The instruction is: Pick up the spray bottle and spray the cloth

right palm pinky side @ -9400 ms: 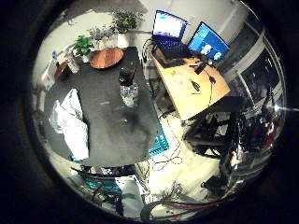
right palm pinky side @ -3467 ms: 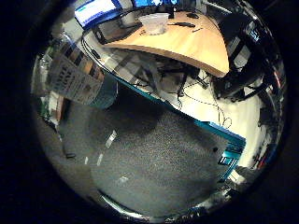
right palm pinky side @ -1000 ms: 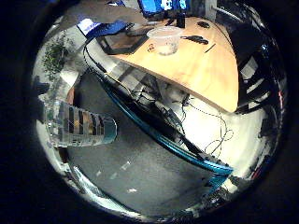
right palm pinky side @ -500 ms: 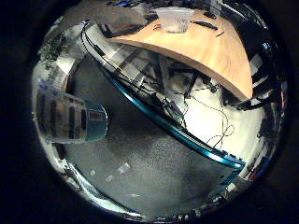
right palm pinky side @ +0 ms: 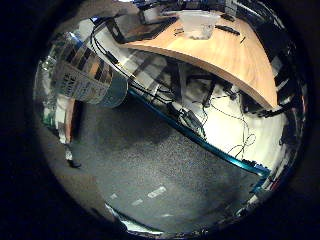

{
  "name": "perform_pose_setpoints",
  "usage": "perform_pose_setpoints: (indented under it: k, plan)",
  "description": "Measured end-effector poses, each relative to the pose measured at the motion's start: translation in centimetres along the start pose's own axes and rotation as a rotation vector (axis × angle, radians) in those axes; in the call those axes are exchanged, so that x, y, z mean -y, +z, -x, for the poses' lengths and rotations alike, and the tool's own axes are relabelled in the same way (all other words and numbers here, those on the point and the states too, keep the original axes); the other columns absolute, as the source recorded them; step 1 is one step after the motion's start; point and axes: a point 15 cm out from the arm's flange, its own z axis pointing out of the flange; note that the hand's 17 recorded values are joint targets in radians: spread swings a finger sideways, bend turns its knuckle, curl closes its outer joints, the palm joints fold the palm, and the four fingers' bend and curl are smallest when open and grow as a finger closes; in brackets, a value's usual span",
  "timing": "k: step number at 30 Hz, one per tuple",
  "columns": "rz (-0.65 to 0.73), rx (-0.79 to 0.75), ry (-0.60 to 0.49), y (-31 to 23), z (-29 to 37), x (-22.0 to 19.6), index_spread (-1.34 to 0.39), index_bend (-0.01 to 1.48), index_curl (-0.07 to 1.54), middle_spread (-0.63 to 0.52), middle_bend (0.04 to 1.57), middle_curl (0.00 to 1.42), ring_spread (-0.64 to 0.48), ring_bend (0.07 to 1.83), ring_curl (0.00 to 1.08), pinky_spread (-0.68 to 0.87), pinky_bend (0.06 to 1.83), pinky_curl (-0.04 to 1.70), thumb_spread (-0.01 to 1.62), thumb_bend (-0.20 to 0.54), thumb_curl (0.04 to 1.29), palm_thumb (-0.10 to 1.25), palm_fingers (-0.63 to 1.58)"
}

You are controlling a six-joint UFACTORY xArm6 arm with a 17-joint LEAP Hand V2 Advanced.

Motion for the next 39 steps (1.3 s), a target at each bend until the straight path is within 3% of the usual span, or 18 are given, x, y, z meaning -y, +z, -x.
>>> perform_pose_setpoints:
  k: [6, 18, 20, 23, 29, 36, 39]
  plan:
    - [0.004, 0.0, 0.001, 0.1, 0.0, -0.2, -0.59, 0.24, 0.44, -0.44, 0.85, 0.55, -0.45, 1.04, 0.38, -0.08, 0.8, -0.02, 1.21, 0.027, 0.43, 1.04, 1.12]
    - [0.013, 0.024, -0.003, -0.6, 1.0, -0.3, -0.62, 0.29, 0.55, -0.38, 1.01, 0.57, -0.41, 1.08, 0.42, -0.17, 0.78, -0.02, 1.2, -0.011, 0.39, 1.09, 1.14]
    - [0.018, 0.031, -0.001, -1.1, 1.0, -0.4, -0.62, 0.28, 0.56, -0.4, 0.95, 0.55, -0.43, 1.04, 0.41, -0.14, 0.8, -0.01, 1.15, -0.026, 0.41, 1.05, 1.03]
    - [0.037, 0.046, -0.001, -1.9, 1.0, -1.1, -0.6, 0.2, 0.56, -0.4, 0.74, 0.5, -0.44, 1.0, 0.4, -0.04, 0.97, 0.0, 1.04, -0.042, 0.43, 0.92, 0.78]
    - [0.089, 0.123, -0.078, -3.9, 1.5, -2.4, -0.49, 0.18, 0.5, -0.29, 0.41, 0.4, -0.36, 0.82, 0.31, 0.08, 1.18, 0.0, 1.08, -0.037, 0.37, 0.61, 0.34]
    - [0.008, 0.427, -0.103, -4.6, 4.9, -3.5, -0.41, 0.18, 0.46, -0.16, 0.32, 0.38, -0.23, 0.73, 0.26, 0.17, 1.13, -0.01, 1.07, -0.025, 0.37, 0.59, 0.27]
    - [-0.011, 0.448, -0.102, -4.6, 4.5, -3.3, -0.39, 0.19, 0.44, -0.13, 0.3, 0.38, -0.17, 0.69, 0.24, 0.24, 1.1, -0.01, 1.05, -0.028, 0.37, 0.58, 0.26]
